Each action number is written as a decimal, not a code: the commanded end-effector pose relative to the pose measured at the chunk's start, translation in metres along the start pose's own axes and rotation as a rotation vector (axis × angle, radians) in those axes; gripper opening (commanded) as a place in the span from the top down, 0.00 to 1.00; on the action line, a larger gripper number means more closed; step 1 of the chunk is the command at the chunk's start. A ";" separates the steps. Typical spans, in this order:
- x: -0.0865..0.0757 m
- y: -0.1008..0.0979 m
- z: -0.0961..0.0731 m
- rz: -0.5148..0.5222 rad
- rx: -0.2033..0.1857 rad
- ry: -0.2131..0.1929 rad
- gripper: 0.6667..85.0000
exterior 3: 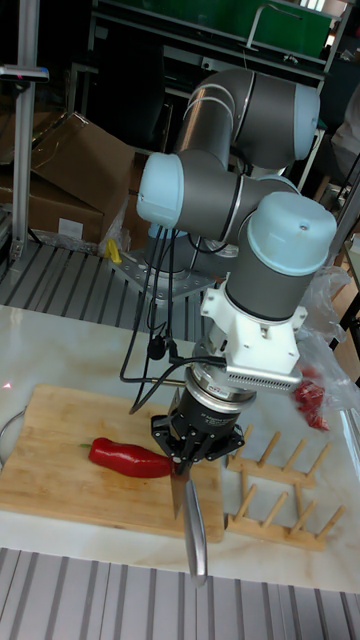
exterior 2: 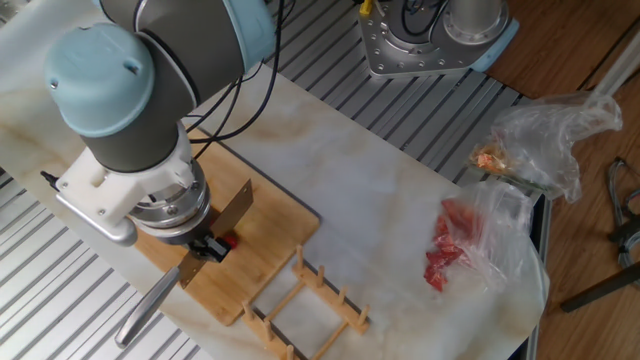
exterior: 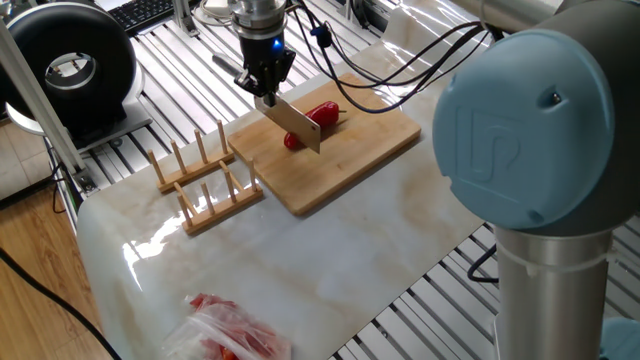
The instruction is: Chop the chili peppers
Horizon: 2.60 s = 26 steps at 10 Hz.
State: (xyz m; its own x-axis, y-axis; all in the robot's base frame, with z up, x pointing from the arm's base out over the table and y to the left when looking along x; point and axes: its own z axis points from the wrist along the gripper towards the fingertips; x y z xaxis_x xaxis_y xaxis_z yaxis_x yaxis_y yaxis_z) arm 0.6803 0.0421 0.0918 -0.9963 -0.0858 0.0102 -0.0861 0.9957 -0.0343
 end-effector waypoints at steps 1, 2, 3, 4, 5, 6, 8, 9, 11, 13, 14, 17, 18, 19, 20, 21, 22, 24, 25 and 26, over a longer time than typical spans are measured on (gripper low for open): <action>-0.001 0.002 -0.001 0.016 -0.003 -0.006 0.99; -0.001 0.001 -0.003 0.016 0.001 -0.006 0.99; 0.001 0.001 -0.006 0.018 0.003 -0.005 0.99; 0.002 0.000 -0.009 0.018 0.007 -0.003 0.99; 0.005 -0.003 -0.012 0.018 0.013 0.001 0.99; 0.007 -0.005 -0.016 0.020 0.016 0.007 0.99; 0.008 -0.008 -0.015 0.024 0.016 0.009 0.99; 0.007 -0.009 -0.012 0.027 0.011 0.004 0.99; 0.006 -0.007 -0.009 0.036 0.005 0.002 0.99; 0.007 -0.008 -0.009 0.038 0.007 0.003 0.99; 0.007 -0.008 -0.008 0.040 0.007 0.003 0.99; 0.005 -0.008 -0.002 0.043 0.005 -0.001 0.99; 0.004 -0.007 0.000 0.041 0.003 -0.005 0.99; 0.002 -0.005 0.003 0.044 0.006 -0.011 0.99; 0.000 -0.003 0.006 0.047 0.010 -0.017 0.99; -0.001 0.001 0.008 0.055 0.017 -0.019 0.99; -0.001 0.003 0.008 0.061 0.022 -0.018 0.99; -0.002 0.001 0.013 0.059 0.019 -0.024 0.99; -0.003 -0.002 0.015 0.056 0.013 -0.030 0.99; -0.003 -0.003 0.016 0.056 0.007 -0.029 0.99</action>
State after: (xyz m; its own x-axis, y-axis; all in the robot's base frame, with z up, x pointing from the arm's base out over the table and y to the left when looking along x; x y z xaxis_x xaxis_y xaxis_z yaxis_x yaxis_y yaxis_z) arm 0.6816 0.0391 0.0798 -0.9992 -0.0364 -0.0137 -0.0356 0.9976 -0.0597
